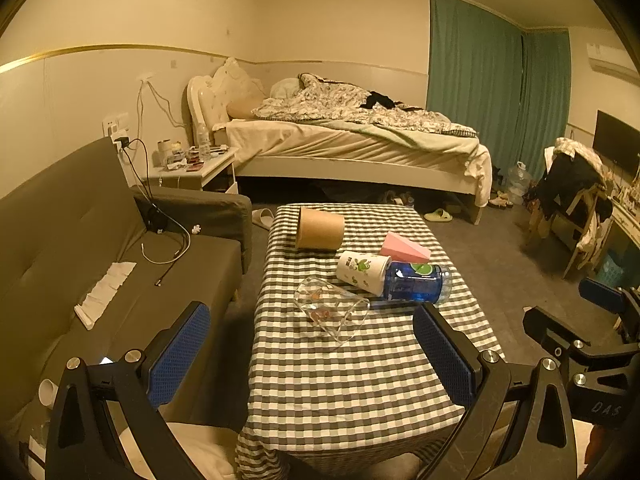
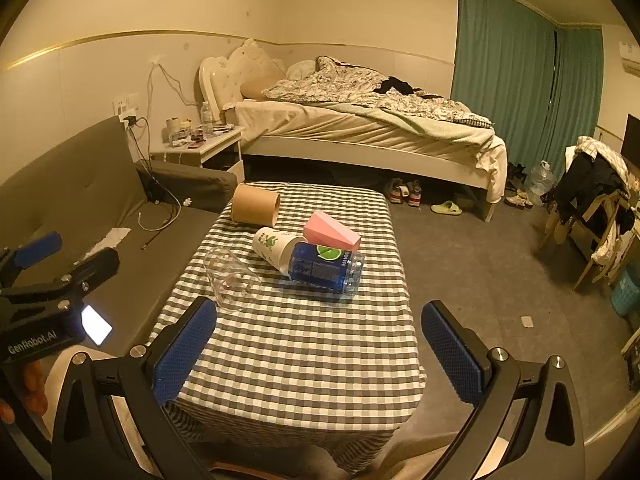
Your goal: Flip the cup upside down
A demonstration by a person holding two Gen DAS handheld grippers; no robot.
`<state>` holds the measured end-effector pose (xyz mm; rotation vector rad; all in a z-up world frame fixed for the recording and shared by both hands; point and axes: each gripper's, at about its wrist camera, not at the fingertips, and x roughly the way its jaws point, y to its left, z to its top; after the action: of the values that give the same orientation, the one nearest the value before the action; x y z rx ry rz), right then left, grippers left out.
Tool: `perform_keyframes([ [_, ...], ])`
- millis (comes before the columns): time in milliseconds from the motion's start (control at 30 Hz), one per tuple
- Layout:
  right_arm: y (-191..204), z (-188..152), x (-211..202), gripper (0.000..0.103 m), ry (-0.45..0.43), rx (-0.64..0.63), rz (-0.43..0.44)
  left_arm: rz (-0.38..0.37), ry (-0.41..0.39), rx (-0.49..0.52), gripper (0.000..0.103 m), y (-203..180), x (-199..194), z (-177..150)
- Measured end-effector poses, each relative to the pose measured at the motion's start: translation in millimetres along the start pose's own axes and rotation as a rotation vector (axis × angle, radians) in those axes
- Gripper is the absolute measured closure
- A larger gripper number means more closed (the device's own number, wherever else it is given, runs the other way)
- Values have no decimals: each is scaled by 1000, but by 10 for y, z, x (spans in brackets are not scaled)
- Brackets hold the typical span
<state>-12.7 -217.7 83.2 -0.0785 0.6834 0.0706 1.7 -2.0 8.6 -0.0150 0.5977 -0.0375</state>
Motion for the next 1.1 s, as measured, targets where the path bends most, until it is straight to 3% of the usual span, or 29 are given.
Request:
perform_keyframes([
  [600,-127,259,422,0,21,-36,95,48,23,-1,0,-134,257,208],
  [1100,-318,381,625,0,36,42,32,2,80,58,0,-166,556,314],
])
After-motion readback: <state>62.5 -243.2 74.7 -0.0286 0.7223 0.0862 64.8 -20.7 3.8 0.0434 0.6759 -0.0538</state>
